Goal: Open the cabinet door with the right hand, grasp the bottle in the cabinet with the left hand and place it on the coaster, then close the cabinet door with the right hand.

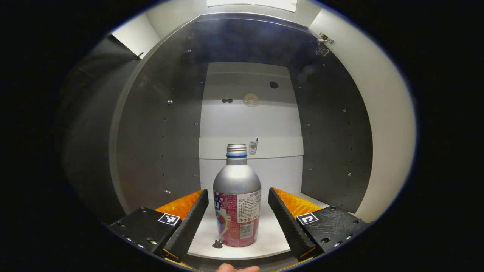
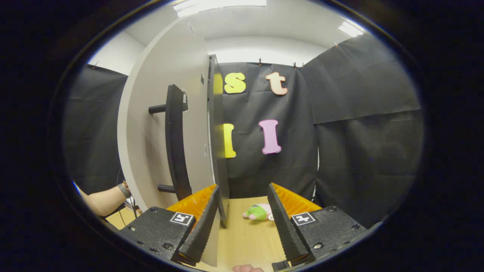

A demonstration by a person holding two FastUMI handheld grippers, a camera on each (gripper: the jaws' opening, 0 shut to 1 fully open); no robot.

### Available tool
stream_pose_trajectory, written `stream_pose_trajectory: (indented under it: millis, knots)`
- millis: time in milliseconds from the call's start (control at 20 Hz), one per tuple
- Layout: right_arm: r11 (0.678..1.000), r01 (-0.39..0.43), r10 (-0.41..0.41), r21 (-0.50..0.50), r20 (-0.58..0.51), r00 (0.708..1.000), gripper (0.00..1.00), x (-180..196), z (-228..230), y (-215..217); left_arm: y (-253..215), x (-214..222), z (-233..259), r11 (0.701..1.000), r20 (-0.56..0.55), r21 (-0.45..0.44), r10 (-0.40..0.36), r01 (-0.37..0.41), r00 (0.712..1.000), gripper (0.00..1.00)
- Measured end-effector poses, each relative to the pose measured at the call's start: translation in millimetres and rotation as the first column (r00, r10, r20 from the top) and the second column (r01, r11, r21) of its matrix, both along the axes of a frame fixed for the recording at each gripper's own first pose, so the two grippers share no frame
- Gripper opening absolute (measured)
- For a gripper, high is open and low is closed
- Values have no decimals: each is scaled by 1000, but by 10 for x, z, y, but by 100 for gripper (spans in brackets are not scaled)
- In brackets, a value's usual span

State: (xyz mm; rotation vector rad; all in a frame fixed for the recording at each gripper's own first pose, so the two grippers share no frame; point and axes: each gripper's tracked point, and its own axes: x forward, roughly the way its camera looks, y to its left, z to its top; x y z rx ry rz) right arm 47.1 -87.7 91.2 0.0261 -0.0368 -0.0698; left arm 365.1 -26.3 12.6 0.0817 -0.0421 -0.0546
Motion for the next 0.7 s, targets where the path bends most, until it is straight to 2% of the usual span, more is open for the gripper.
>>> stream_pose_trajectory:
  millis: [50,150,400,700]
  knots:
    - [1000,0,0,3,1,1000,80,11,6,1,7,14,7,1000,2,4,7,-7,1000,93]
    - [1000,-1,1,9,4,1000,80,18,1,4,15,12,12,1000,4,0,11,-11,1000,77]
    - [1000,-4,4,12,5,1000,80,30,-12,16,30,-132,59,1000,-1,-20,3,-3,1000,75]
    - [1000,0,0,2,20,1000,80,37,-1,2,271,-795,137,998,38,-59,8,-6,999,75]
